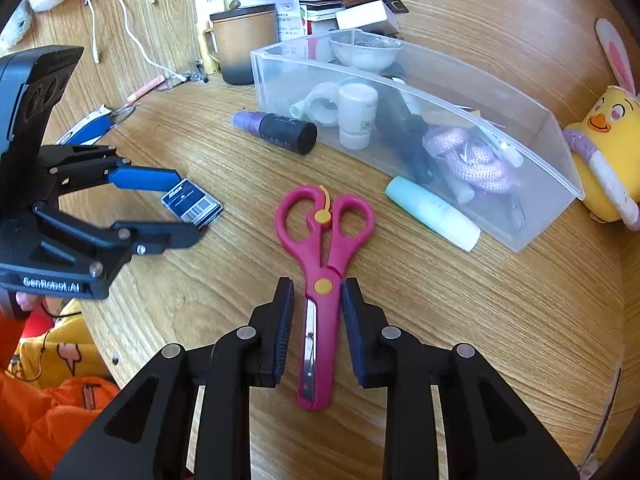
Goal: Organize objects
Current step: 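Grasp the Max staple box with the left tool while the right tool grasps the pink scissors, then place the staple box and pink scissors into the clear box and release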
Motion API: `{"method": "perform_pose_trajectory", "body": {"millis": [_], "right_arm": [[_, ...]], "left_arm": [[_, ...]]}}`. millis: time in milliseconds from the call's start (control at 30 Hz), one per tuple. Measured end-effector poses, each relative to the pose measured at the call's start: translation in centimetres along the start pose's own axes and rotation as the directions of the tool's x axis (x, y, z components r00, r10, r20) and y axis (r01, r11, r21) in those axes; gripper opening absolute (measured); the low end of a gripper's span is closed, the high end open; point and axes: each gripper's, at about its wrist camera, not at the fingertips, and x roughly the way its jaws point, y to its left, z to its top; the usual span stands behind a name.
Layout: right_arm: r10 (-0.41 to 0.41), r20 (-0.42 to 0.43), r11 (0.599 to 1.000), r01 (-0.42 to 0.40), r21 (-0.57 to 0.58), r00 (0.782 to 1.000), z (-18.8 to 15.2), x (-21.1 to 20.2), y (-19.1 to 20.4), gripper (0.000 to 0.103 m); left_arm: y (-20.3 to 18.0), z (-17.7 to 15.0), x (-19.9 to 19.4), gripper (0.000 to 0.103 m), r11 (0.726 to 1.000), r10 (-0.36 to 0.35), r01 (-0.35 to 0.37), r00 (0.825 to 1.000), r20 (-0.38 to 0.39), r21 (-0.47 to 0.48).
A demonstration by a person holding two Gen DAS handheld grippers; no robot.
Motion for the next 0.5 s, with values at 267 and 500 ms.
{"method": "perform_pose_trajectory", "body": {"millis": [267,500], "right_arm": [[-0.032,0.019,0.999,0.031,0.031,0.999,-0.3,-0.1,0.3,0.017],[-0.024,0.056,0.998,0.02,0.065,0.998,-0.4,-1.1,0.3,0.017]], "left_arm": [[-0.6,0.3,0.3,0.049,0.999,0.045,-0.046,0.999,0.022,0.005],[-0.2,1.2,-1.1,0.049,0.998,0.053,-0.051,0.995,0.081,-0.019]]}}
